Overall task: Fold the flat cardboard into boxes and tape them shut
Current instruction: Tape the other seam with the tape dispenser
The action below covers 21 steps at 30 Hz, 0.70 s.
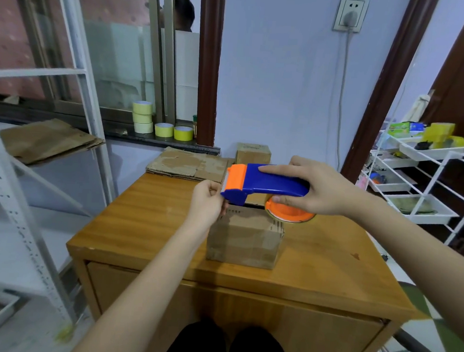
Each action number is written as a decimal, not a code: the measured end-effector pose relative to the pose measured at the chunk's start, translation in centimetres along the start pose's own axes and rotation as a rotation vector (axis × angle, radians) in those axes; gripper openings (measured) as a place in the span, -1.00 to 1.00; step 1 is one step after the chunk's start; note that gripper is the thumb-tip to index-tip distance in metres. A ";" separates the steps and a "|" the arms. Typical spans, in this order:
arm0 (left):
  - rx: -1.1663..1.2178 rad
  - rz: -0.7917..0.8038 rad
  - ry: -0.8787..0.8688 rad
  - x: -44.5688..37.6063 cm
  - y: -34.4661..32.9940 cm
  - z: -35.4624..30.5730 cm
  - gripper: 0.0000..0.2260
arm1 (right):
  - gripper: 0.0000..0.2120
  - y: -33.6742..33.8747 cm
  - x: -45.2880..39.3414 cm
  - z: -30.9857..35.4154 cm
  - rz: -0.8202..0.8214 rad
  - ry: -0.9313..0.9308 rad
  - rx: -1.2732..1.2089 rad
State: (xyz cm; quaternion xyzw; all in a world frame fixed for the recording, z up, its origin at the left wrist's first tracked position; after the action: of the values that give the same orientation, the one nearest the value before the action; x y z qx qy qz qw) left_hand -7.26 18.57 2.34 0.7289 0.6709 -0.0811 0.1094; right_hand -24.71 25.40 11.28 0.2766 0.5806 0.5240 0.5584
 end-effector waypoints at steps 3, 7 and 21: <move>0.063 -0.028 0.019 0.1 -0.3 0.4 -0.91 | -0.45 0.2 -0.4 0.0 -0.014 -0.006 -0.006; 0.088 -0.035 -0.015 -0.4 -0.3 0.1 -0.91 | -0.47 0.2 -0.5 -0.3 -0.031 -0.009 -0.098; -0.253 -0.074 -0.251 -3.1 2.5 -0.2 -0.84 | -0.49 0.3 -0.7 -0.8 0.092 -0.064 -0.178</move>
State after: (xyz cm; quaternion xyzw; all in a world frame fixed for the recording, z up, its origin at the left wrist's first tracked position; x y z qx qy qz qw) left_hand -5.02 15.48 3.44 0.6683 0.6834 -0.0904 0.2798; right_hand -25.38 24.61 11.68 0.2687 0.5005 0.5894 0.5744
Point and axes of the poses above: each hand's wrist, its own x-axis away from the middle knuckle, its own y-axis out of the back of the hand, z = x × y, the point moved 6 cm from there along -x, towards the middle knuckle, and after that the axes turned 12 degrees about -y, right-handed, at the moved point
